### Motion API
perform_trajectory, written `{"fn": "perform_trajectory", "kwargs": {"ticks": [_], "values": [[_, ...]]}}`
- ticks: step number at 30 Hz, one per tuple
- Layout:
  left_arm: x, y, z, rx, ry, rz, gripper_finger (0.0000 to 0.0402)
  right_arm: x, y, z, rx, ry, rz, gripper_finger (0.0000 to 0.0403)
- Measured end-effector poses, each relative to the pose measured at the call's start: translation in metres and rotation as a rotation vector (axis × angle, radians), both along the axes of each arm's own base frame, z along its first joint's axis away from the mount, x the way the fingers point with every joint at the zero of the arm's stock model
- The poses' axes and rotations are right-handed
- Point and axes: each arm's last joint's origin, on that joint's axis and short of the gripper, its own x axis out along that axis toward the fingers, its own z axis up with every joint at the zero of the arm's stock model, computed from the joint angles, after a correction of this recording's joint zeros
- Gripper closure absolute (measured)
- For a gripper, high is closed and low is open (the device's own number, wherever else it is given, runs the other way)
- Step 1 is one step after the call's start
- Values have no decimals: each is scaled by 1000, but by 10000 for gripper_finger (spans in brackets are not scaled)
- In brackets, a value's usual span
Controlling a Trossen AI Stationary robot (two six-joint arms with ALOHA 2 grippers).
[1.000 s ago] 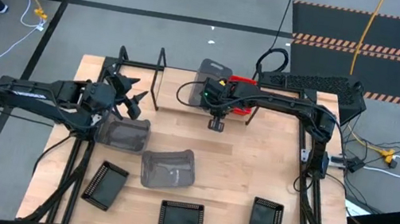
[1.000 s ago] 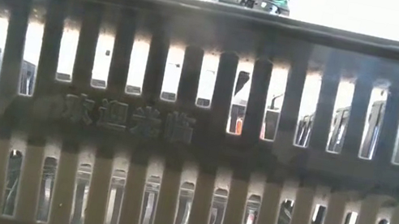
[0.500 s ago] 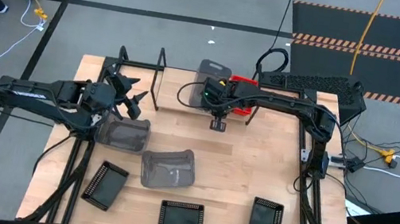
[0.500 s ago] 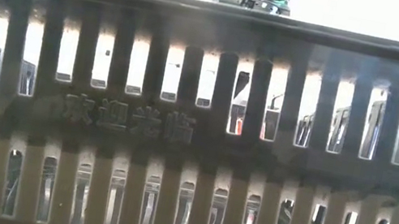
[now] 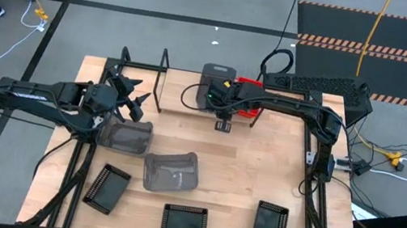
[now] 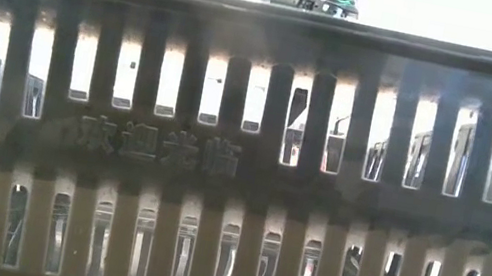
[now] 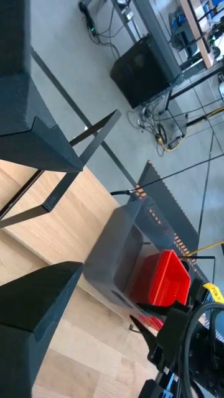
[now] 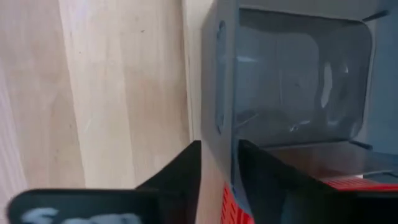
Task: Stack baskets on shelf by color
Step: Put the right light black bin on the shelf, then stack the right light black bin on top of the other light black bin on the shelf
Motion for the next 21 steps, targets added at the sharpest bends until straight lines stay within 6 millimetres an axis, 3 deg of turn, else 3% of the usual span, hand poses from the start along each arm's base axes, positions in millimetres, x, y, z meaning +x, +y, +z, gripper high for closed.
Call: {"fn": "perform_trajectory", "kwargs": {"ticks": [6, 9, 13, 15, 17, 21], "values": [[0, 0, 0, 2, 3, -2, 151, -2, 2, 7, -9, -19, 12, 258], [0, 0, 0, 2, 4, -2, 151, -9, 11, 27, -22, -66, 27, 250], [0, 0, 0, 2, 5, -2, 151, -22, 41, 65, -32, -176, 123, 252], [0, 0, 0, 2, 5, -1, 151, -27, 60, 81, 13, -233, 262, 254], [0, 0, 0, 1, -1, -1, 151, -26, 80, 84, 48, -286, 441, 254], [0, 0, 0, -9, -14, 4, 151, -22, 116, 51, 30, -285, 841, 254]]}}
